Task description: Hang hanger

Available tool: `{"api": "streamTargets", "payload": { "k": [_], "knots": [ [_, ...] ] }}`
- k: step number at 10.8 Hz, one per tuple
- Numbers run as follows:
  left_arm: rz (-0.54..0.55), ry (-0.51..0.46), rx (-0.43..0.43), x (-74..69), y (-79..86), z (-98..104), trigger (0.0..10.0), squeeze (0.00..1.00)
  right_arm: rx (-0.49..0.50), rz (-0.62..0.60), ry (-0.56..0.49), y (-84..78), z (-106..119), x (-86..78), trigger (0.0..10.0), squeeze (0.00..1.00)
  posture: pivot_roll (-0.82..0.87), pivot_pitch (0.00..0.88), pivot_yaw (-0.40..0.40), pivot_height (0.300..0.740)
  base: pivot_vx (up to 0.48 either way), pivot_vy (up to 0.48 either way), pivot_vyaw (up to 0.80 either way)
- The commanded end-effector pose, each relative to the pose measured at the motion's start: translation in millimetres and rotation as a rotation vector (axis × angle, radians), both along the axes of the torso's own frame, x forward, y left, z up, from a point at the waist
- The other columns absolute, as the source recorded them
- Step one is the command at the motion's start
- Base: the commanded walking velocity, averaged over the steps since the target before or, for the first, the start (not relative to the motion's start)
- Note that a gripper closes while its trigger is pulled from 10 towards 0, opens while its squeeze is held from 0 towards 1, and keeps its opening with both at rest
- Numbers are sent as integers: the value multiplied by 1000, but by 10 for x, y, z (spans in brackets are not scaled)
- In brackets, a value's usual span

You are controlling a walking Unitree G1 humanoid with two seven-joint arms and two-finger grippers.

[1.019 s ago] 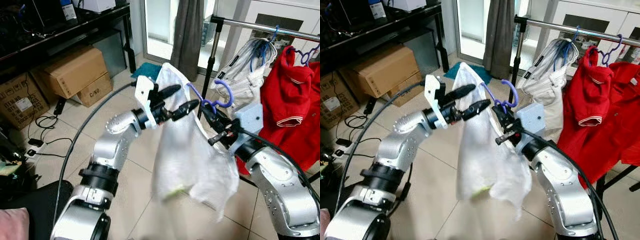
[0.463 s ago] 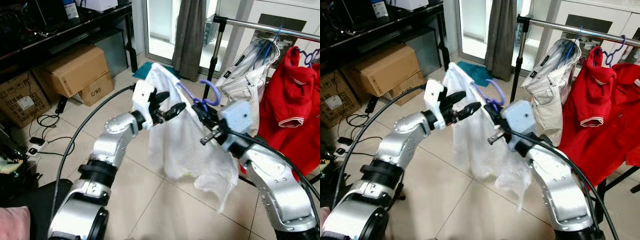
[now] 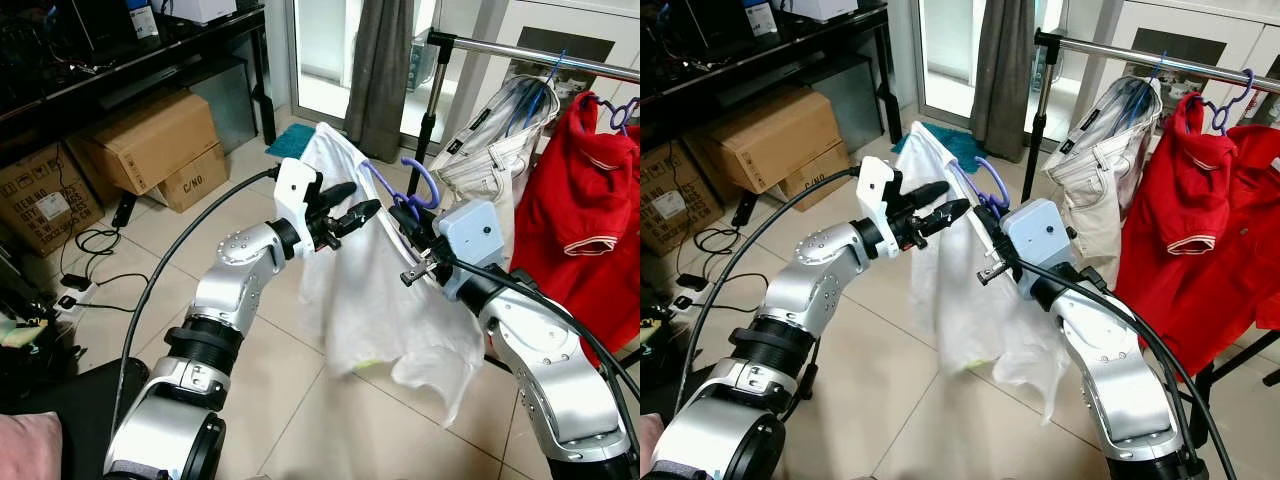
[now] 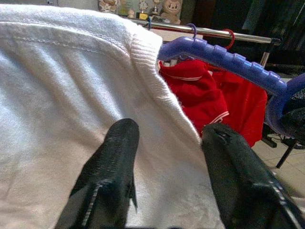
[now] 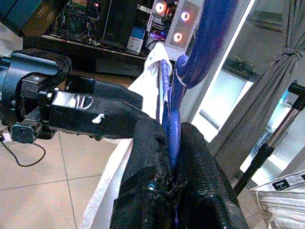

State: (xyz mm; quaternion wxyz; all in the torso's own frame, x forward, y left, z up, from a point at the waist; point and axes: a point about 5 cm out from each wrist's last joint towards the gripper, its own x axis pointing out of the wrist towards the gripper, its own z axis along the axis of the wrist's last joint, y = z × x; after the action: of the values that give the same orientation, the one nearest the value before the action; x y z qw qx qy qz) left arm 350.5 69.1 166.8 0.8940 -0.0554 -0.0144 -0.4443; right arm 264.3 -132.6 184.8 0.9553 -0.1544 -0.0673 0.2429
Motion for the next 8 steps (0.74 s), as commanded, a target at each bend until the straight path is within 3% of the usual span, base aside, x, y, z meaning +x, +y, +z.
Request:
{"api": "streamTargets", "payload": {
  "k": [1,8],
  "knots": [
    [-7,-11,-3,10,-11,49,0,0,-2,-14,-31,-14,67,24,0,0,-230,0,73,740,0,0,0],
    [91,-26,13,78,87,34,0,0,-17,-36,-20,-46,28,39,0,0,-228,0,68,740,0,0,0]
  ]
}}
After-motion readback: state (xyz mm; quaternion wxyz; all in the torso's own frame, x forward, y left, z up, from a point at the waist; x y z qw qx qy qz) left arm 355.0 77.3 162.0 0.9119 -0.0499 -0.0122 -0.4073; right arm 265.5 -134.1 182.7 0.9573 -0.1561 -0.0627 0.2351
